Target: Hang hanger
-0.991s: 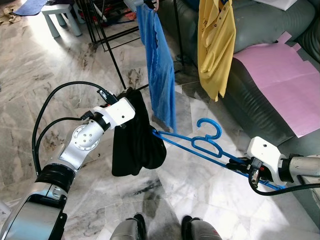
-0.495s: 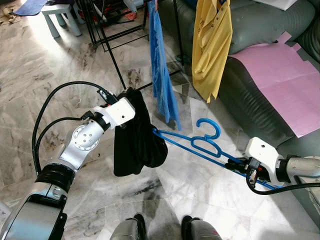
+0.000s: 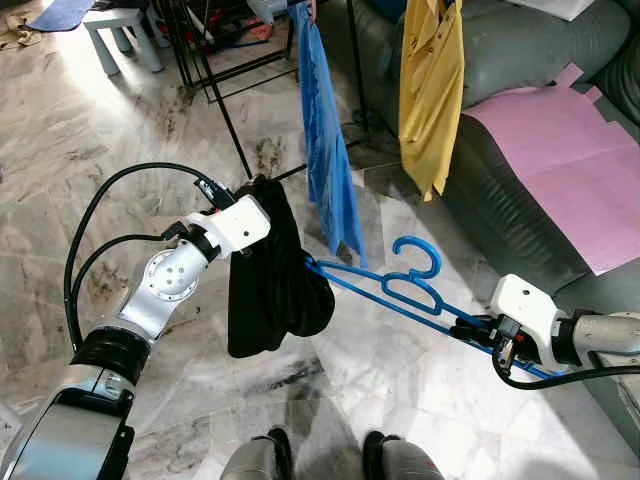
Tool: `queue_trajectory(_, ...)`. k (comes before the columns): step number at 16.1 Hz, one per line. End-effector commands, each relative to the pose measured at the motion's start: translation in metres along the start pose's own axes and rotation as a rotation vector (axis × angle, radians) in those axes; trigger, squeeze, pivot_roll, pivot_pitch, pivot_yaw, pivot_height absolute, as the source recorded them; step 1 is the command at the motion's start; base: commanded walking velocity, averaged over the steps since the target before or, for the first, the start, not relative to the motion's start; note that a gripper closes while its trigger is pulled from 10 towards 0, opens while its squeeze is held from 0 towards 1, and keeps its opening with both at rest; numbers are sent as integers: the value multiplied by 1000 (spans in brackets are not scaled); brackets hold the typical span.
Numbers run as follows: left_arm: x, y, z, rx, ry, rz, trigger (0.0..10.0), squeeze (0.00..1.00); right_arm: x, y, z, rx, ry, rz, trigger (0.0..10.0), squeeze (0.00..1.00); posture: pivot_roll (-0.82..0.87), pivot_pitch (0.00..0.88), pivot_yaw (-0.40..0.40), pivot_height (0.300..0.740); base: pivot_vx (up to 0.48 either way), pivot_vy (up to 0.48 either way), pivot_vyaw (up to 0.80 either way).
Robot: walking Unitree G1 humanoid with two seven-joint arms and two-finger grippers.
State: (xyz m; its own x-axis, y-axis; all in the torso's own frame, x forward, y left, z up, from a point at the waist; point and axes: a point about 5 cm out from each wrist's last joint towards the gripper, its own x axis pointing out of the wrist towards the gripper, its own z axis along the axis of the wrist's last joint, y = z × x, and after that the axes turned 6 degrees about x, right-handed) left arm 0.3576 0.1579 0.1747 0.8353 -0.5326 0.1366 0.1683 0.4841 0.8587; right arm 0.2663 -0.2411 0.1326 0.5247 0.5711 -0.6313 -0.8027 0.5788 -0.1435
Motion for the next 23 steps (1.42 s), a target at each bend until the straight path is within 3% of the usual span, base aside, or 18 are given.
queue_trajectory(1, 0, 10, 4, 7, -32, 30, 10000, 0, 5, 3, -3, -5, 6, 11, 10000, 0, -104, 208, 46, 740, 0, 0, 0)
queue_trajectory(2, 5, 14, 22, -80, -108, 54, 10000, 0, 41, -8, 3, 90, -95, -111, 10000, 0, -46, 205, 45, 740, 0, 0, 0)
queue_trajectory(4, 10, 21, 54, -221, -253, 69, 10000, 0, 100, -3, 24, 228, -200, -219, 10000, 0, -52, 208, 48, 740, 0, 0, 0)
queue_trajectory(10, 8, 14, 54, -248, -229, 47, 10000, 0, 113, -3, 37, 224, -245, -213, 10000, 0, -57, 208, 47, 740, 0, 0, 0)
queue_trajectory(12, 7, 17, 35, -202, -100, 113, 10000, 0, 110, -13, 35, 189, -207, -300, 10000, 0, -60, 204, 45, 740, 0, 0, 0)
queue_trajectory(14, -1, -3, 6, -221, 40, 72, 10000, 0, 107, -21, 29, 252, -194, -430, 10000, 0, -72, 199, 48, 740, 0, 0, 0)
queue_trajectory(16, -12, -34, -17, -389, 207, 46, 10000, 0, 114, -18, 24, 432, -238, -552, 10000, 0, -85, 185, 53, 740, 0, 0, 0)
queue_trajectory(17, -20, -58, -27, -558, 302, 48, 10000, 0, 124, -8, 16, 593, -246, -611, 10000, 0, -89, 177, 55, 740, 0, 0, 0)
queue_trajectory(18, -24, -82, -33, -651, 410, 9, 10000, 0, 136, 7, 9, 681, -234, -615, 10000, 0, -89, 164, 57, 740, 0, 0, 0)
queue_trajectory(20, -22, -106, -27, -719, 431, -34, 10000, 0, 152, 28, -1, 735, -161, -608, 10000, 0, -92, 148, 64, 740, 0, 0, 0)
queue_trajectory(23, -25, -118, -30, -773, 482, -42, 10000, 0, 161, 44, -5, 735, -133, -570, 10000, 0, -103, 141, 72, 740, 0, 0, 0)
